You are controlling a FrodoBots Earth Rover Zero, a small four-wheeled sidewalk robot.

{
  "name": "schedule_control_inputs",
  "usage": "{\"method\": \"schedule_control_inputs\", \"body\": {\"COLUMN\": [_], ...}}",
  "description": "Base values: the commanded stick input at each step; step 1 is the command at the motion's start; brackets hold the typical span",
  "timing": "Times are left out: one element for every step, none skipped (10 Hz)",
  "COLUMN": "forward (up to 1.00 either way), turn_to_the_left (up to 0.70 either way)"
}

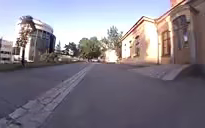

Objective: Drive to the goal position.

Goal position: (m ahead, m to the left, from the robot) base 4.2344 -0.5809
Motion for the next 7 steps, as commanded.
{"method": "schedule_control_inputs", "body": {"forward": [0.50, 0.50, 0.50, 0.50, 0.50, 0.50, 0.50], "turn_to_the_left": [0.50, 0.50, 0.48, 0.31, 0.14, 0.00, 0.00]}}
